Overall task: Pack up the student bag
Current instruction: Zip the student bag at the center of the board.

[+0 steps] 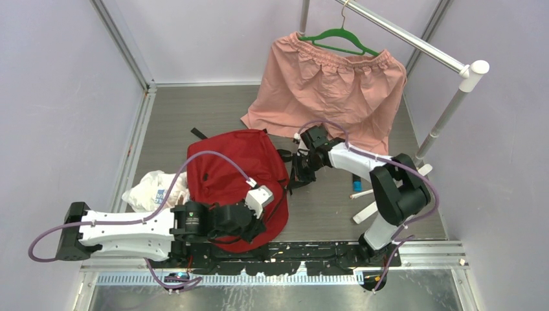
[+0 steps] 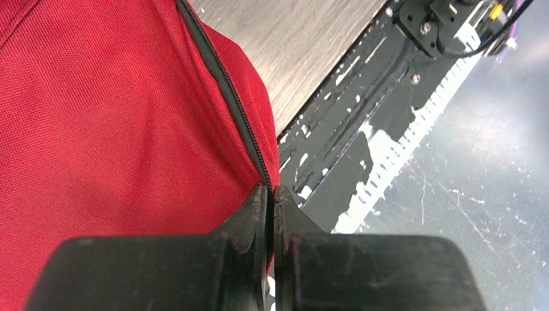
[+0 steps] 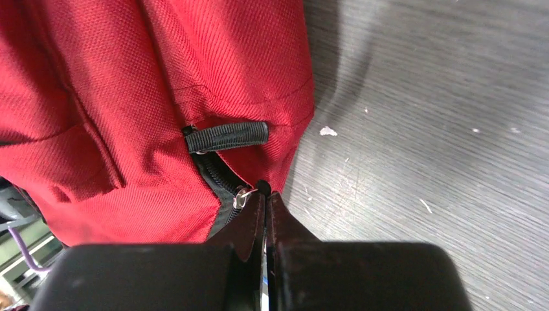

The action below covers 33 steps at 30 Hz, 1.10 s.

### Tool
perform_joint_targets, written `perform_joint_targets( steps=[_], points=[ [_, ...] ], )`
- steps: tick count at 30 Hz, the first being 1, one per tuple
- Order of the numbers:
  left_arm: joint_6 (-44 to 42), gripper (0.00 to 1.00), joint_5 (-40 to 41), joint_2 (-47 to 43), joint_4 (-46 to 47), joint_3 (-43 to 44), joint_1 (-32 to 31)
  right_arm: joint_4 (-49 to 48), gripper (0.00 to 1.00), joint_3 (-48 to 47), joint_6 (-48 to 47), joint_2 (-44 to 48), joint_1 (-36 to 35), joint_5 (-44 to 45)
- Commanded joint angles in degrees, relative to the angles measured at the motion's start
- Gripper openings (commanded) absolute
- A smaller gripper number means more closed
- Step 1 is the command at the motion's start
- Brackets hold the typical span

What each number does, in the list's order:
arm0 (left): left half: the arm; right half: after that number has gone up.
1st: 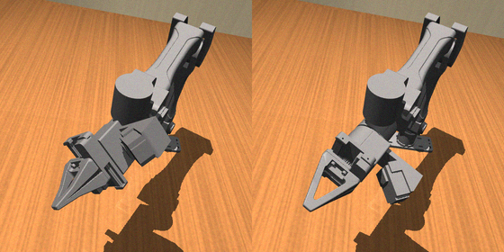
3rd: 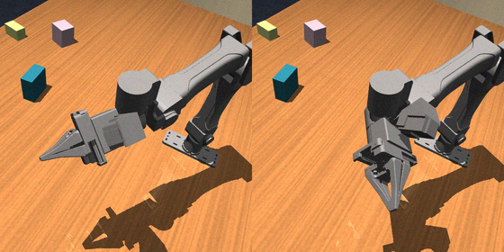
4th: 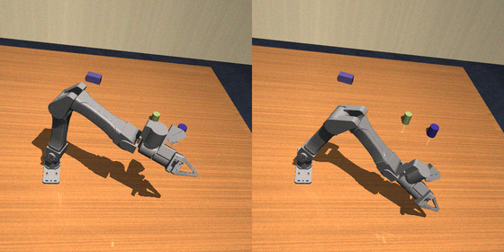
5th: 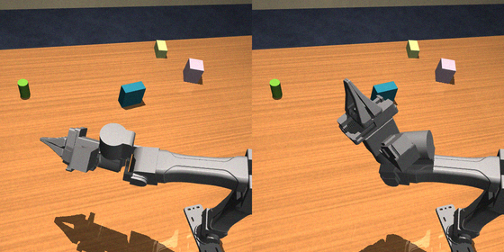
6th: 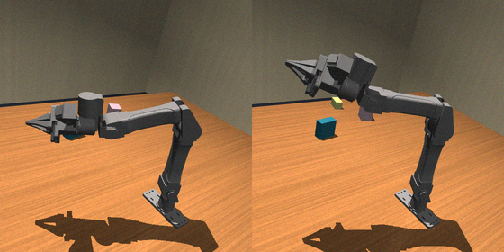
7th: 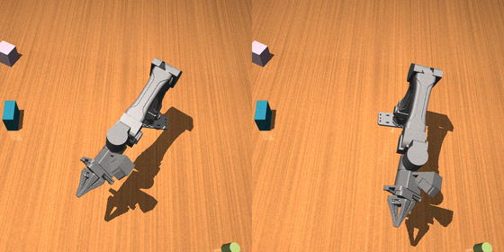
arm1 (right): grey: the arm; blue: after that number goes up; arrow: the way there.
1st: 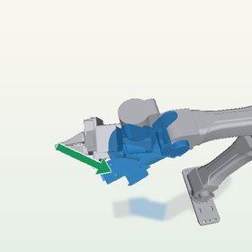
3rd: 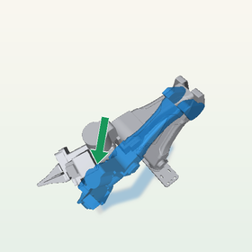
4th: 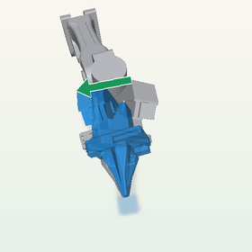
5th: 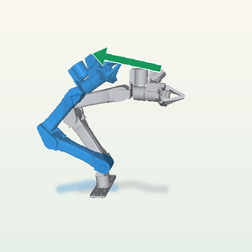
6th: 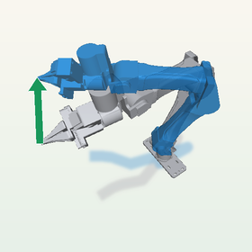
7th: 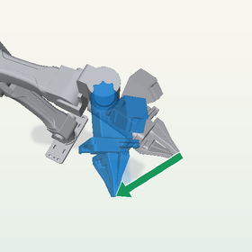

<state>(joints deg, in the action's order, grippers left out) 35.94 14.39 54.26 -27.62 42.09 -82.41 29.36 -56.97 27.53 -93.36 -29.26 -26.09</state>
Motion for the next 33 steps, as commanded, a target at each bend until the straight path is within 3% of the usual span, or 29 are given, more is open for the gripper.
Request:
perform_joint_targets(
  steps=[1, 9, 18, 23, 25, 27, 29, 30, 33],
  points=[
    [-0.6, 0.0, -9.5, -1.2, -1.4, 5.3, -5.2, -7.4, 0.01, -0.6, -2.1, -0.5, 3.8, 10.0],
    [-0.4, 0.0, -9.0, -0.3, -1.0, 4.9, -6.7, -3.4, 0.01, -8.3, -4.3, 4.0, 4.9, 17.2],
    [-0.4, 0.0, -7.9, 2.4, -1.1, 6.2, -8.0, -3.3, 0.01, -13.3, -4.2, 1.9, 6.2, 16.5],
    [0.1, 0.01, 2.0, 1.7, -4.1, 8.4, -8.0, -1.7, 0.01, -14.8, -2.7, 3.6, 6.2, 16.3],
    [-0.1, 0.16, 7.0, 0.2, -4.8, 9.0, -8.0, -1.0, 0.12, -15.1, -2.2, 5.3, 6.2, 16.6],
    [0.0, 0.32, 11.0, -1.8, -5.5, 9.1, -8.1, 0.5, 0.34, -15.1, -2.3, 7.1, 6.2, 17.5],
    [2.3, 0.63, 16.8, -4.1, -7.8, 9.3, -8.0, 3.0, 0.52, -15.0, -3.0, 8.8, 6.2, 18.0],
    [4.4, 0.74, 19.7, -5.3, -9.5, 9.4, -8.0, 4.0, 0.59, -14.6, -3.5, 9.9, 6.2, 18.4],
    [8.9, 0.86, 27.0, -8.8, -15.7, 9.4, -8.0, 6.1, 0.69, -11.6, -4.2, 13.5, 6.2, 19.5]
  ],
)
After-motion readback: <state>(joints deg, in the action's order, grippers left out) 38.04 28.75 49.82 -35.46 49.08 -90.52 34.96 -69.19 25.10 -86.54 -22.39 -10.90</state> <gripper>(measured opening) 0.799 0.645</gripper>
